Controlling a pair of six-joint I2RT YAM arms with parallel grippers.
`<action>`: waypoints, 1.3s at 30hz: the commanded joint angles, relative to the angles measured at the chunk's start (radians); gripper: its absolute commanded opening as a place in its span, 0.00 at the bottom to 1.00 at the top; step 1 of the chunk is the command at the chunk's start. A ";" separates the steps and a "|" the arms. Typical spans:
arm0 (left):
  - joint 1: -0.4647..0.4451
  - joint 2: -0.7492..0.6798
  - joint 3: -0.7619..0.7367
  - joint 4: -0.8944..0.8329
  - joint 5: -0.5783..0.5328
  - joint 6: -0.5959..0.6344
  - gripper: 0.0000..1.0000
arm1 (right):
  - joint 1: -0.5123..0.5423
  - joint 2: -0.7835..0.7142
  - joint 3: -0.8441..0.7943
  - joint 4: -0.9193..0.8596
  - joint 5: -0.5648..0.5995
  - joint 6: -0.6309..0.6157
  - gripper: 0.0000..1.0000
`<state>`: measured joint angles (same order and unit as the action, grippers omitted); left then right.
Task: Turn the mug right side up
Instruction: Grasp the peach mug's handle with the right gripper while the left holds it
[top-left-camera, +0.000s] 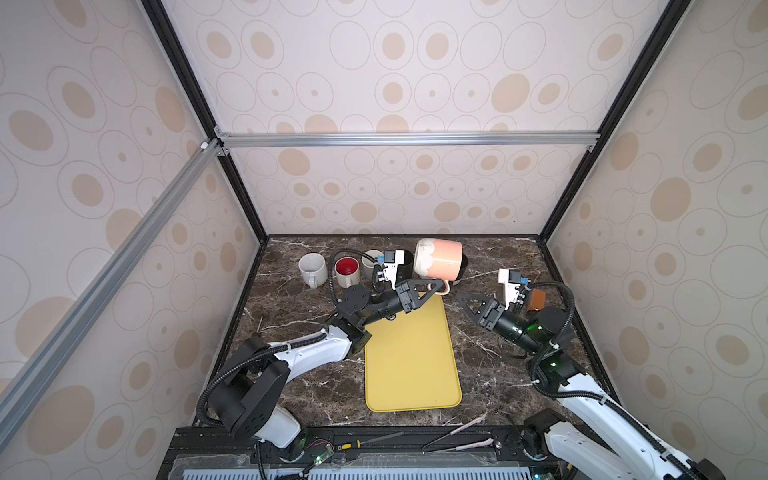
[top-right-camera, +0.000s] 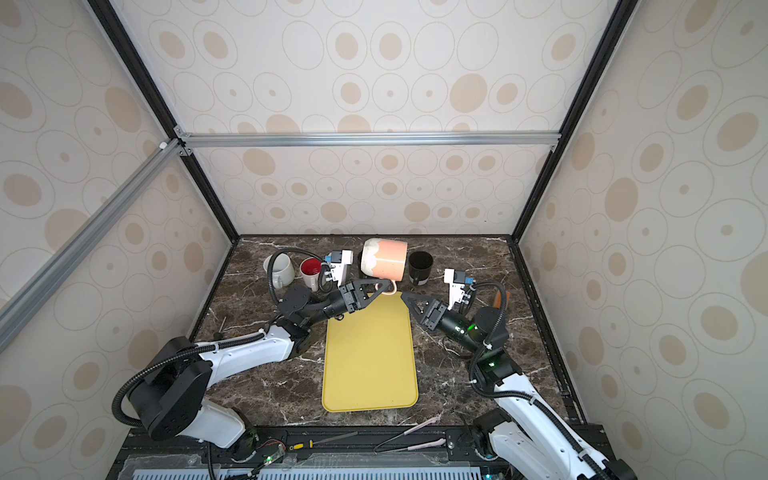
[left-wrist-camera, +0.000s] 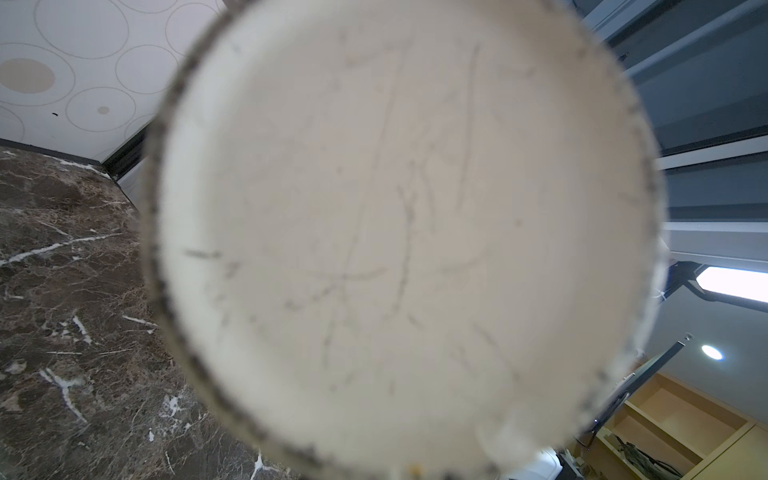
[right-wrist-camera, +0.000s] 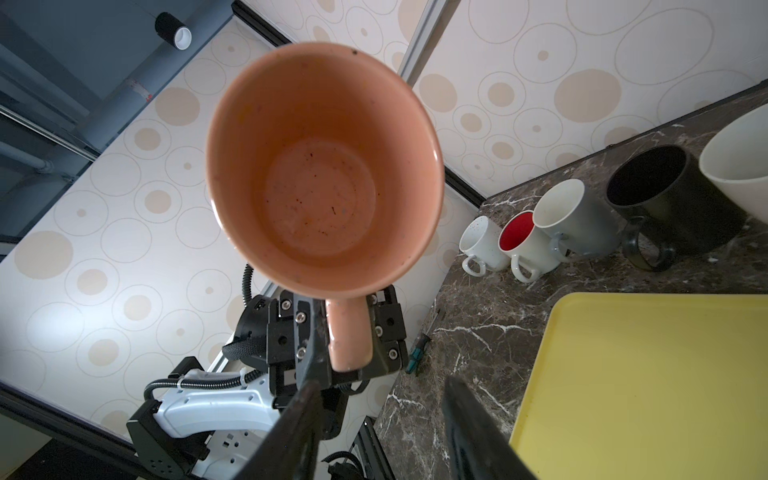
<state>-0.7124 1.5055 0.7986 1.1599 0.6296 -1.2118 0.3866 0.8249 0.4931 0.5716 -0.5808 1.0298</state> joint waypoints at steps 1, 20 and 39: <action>-0.016 -0.003 0.039 0.170 0.008 -0.011 0.00 | 0.000 0.023 0.005 0.112 -0.035 0.048 0.50; -0.042 0.036 0.073 0.217 0.001 -0.035 0.00 | 0.029 0.124 0.047 0.217 -0.067 0.079 0.29; -0.066 0.125 0.093 0.350 0.000 -0.122 0.00 | 0.051 0.190 0.074 0.277 -0.053 0.102 0.08</action>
<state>-0.7479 1.6405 0.8272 1.3525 0.5888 -1.3220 0.4240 1.0050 0.5240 0.8017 -0.6201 1.1099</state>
